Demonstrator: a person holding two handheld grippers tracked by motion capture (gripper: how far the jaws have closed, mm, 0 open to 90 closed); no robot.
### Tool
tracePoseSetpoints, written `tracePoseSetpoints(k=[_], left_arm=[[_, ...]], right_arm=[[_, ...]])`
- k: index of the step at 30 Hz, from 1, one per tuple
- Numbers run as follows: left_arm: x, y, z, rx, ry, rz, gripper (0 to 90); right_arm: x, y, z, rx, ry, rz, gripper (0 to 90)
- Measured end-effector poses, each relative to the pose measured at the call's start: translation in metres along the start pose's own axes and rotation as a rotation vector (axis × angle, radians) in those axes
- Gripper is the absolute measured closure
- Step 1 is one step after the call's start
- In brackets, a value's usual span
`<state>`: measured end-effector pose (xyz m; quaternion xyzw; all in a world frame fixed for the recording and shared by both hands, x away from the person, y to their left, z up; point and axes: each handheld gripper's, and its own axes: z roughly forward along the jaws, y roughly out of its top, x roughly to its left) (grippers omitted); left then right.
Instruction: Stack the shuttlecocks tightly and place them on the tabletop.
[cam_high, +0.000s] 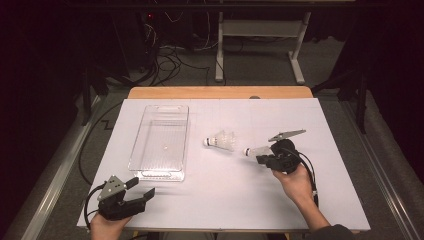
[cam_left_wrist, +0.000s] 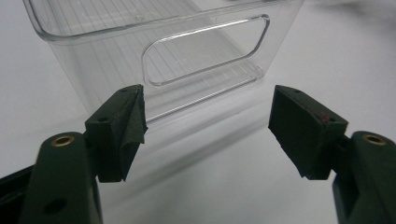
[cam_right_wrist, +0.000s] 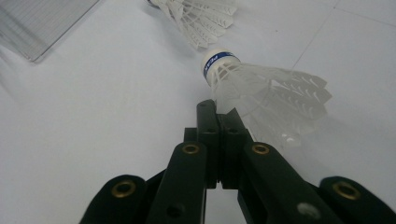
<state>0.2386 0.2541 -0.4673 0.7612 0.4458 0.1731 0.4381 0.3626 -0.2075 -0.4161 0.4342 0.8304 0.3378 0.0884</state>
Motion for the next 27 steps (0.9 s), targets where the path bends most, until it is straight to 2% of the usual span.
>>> tracePoseSetpoints(k=[12, 27], left_arm=[[0.0, 0.0, 0.0, 0.0, -0.002, 0.002, 28.6], [0.0, 0.0, 0.0, 0.0, -0.003, 0.002, 28.6]], right_arm=[[-0.006, 0.005, 0.006, 0.002, -0.001, 0.02, 90.0], [-0.006, 0.015, 0.012, -0.001, 0.007, 0.012, 90.0]])
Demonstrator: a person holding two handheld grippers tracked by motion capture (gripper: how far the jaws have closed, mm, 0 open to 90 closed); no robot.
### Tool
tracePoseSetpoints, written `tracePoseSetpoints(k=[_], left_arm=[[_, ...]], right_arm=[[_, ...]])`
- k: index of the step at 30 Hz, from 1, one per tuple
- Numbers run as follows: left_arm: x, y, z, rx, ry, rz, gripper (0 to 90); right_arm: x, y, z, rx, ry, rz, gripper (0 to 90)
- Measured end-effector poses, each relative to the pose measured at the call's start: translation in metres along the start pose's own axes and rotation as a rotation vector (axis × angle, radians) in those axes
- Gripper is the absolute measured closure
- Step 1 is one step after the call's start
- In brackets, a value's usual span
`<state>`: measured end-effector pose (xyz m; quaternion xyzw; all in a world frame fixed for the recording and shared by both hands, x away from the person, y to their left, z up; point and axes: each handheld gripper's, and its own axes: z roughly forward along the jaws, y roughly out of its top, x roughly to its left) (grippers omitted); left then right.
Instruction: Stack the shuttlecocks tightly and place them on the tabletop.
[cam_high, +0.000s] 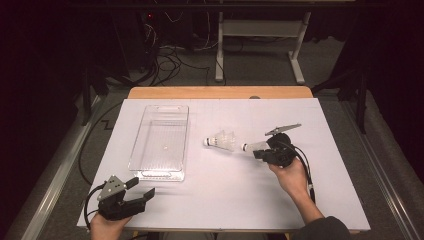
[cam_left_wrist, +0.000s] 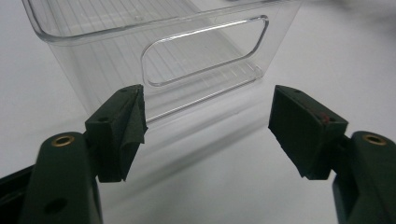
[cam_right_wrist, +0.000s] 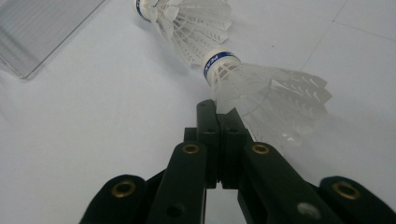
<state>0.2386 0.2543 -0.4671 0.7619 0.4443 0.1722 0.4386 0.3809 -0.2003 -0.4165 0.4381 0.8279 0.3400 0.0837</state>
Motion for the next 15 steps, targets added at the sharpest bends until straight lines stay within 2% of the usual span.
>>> tracePoseSetpoints(k=[15], left_arm=[[0.0, 0.0, 0.0, -0.001, -0.002, 0.0, 28.6]], right_arm=[[0.001, 0.012, 0.006, -0.001, 0.008, -0.008, 90.0]])
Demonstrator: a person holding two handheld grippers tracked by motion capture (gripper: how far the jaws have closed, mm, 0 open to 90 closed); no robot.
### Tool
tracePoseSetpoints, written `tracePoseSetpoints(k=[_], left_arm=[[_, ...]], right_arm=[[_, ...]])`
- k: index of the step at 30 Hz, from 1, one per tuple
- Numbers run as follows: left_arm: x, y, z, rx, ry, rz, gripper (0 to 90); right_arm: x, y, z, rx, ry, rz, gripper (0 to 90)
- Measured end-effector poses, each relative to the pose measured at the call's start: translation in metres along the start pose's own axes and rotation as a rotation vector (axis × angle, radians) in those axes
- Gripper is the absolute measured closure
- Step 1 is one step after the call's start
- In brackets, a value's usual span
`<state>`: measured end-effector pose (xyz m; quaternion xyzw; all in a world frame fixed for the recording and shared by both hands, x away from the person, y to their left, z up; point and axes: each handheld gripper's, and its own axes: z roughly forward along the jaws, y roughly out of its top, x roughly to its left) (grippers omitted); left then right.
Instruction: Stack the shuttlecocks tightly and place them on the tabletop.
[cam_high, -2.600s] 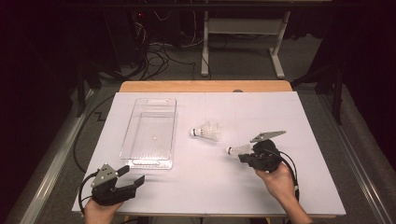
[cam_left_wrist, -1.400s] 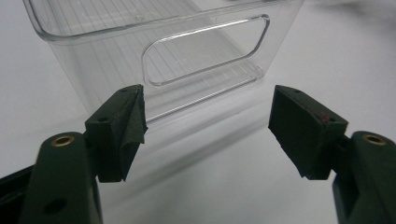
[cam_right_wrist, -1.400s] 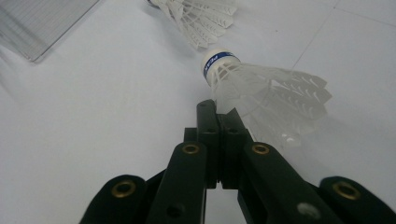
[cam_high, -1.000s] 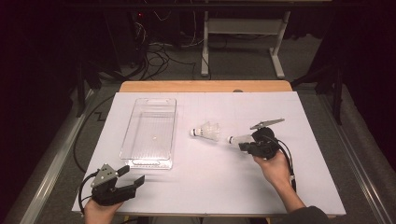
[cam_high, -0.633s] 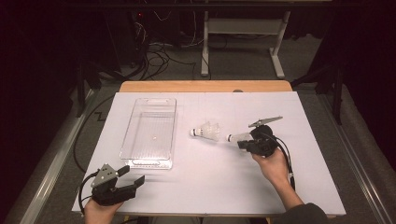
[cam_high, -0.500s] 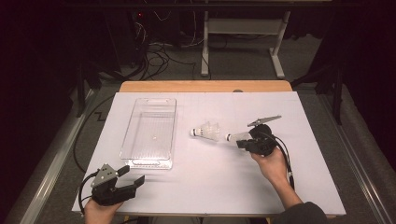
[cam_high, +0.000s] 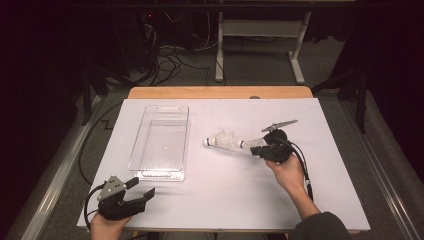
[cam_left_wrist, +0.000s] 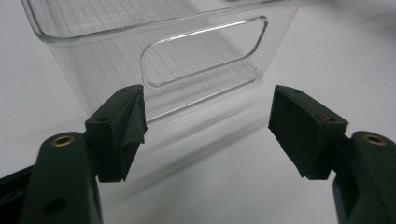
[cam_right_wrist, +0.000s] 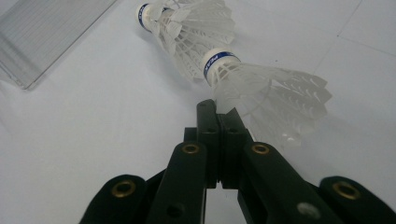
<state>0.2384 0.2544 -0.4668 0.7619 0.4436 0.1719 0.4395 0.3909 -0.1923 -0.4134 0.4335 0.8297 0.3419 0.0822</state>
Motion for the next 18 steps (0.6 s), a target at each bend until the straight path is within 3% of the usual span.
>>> tracePoseSetpoints(k=[18], left_arm=[[0.0, 0.0, 0.0, -0.001, -0.001, -0.001, 28.7]], right_arm=[[0.008, 0.012, 0.012, 0.011, 0.026, -0.024, 90.0]])
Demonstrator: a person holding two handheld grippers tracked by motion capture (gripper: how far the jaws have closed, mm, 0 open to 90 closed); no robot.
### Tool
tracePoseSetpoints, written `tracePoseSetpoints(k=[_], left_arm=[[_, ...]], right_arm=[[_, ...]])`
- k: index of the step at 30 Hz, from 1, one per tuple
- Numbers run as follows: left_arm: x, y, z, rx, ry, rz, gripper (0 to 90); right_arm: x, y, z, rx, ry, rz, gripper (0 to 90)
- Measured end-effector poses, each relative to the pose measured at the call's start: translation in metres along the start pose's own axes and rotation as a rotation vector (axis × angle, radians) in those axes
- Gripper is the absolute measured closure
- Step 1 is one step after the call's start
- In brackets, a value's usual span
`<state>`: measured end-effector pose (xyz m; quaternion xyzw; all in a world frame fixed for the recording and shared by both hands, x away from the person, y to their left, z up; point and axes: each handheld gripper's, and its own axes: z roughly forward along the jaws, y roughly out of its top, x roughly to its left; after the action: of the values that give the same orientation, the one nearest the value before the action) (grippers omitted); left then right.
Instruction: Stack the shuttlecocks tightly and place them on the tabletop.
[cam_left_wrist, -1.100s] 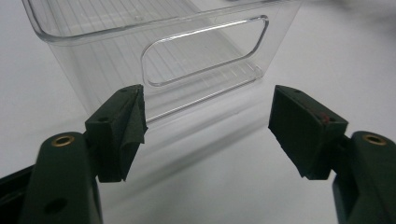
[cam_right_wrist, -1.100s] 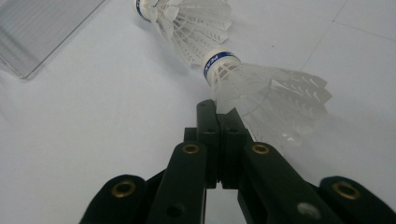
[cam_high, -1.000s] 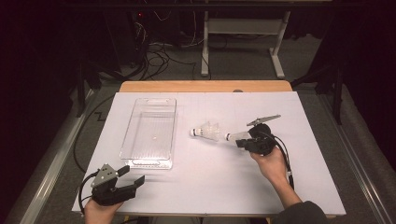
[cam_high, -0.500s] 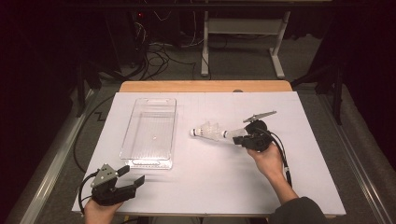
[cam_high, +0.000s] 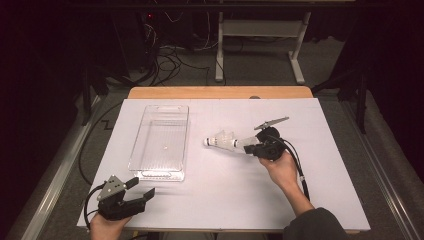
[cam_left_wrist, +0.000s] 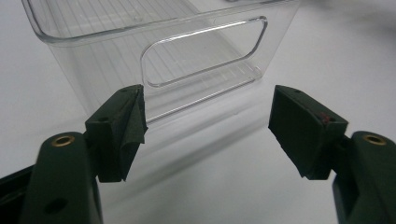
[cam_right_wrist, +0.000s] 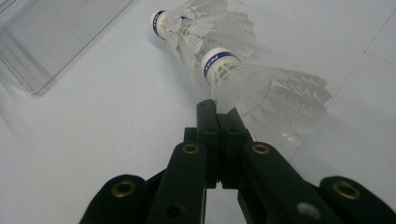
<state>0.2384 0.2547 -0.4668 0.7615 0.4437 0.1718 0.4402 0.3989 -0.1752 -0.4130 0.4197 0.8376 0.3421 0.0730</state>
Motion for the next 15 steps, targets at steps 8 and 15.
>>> tracePoseSetpoints(k=[8, 15], left_arm=[[0.0003, -0.0001, -0.0001, -0.003, 0.0, -0.002, 28.6], [0.0003, 0.0, -0.0002, -0.004, -0.001, -0.002, 28.6]], right_arm=[[0.0015, 0.0043, 0.0058, 0.004, 0.009, -0.005, 90.0], [0.0018, 0.0068, 0.0081, 0.006, 0.011, -0.006, 90.0]])
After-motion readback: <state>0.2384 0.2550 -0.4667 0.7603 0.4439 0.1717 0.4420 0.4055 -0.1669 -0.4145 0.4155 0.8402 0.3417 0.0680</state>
